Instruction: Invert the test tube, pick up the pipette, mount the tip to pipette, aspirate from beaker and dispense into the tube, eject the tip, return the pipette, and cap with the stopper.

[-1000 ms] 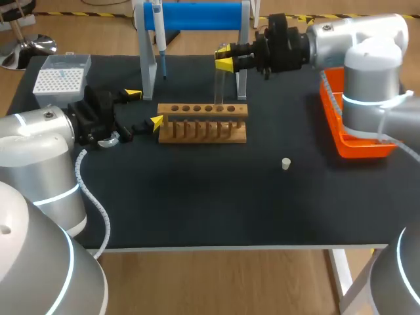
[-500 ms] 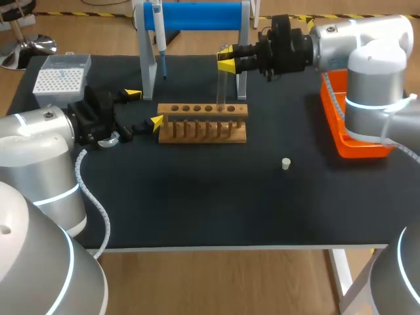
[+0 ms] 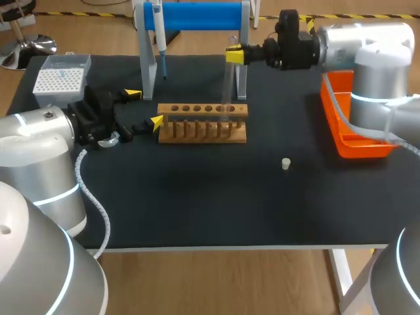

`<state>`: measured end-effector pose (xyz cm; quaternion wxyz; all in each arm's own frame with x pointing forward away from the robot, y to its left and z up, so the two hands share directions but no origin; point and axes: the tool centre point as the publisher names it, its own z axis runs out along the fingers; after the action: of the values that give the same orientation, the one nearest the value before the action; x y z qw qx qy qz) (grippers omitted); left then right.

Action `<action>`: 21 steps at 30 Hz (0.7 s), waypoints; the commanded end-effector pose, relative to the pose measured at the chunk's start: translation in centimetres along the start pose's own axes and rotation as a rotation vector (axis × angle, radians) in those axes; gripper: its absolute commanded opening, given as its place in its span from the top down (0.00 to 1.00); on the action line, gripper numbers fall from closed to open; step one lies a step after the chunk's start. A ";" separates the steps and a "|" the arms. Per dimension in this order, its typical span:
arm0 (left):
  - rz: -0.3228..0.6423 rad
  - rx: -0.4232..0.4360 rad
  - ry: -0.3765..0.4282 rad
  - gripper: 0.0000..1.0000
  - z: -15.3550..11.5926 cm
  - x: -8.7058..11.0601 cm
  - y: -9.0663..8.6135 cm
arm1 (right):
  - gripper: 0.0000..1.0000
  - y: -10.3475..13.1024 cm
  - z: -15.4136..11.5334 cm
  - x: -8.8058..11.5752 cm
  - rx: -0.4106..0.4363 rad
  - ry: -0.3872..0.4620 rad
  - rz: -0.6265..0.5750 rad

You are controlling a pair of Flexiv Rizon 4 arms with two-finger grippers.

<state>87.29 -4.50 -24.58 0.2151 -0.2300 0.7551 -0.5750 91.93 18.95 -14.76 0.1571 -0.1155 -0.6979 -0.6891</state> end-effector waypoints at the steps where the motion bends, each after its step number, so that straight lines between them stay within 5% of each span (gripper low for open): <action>1: 0.002 0.002 -0.005 0.00 -0.1 0.2 0.1 | 1.00 -0.5 0.0 -1.1 0.063 0.092 0.336; 9: 0.002 0.002 -0.005 0.00 -0.1 0.2 0.1 | 1.00 -1.1 0.4 -1.4 0.134 0.100 0.526; 21: 0.002 0.002 -0.005 0.00 -0.1 0.2 0.1 | 1.00 -1.2 0.4 -1.4 0.132 0.090 0.525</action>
<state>87.29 -4.50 -24.58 0.2151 -0.2300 0.7551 -0.5750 92.56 19.46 -16.36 0.3659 -0.2538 -0.6786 -0.5841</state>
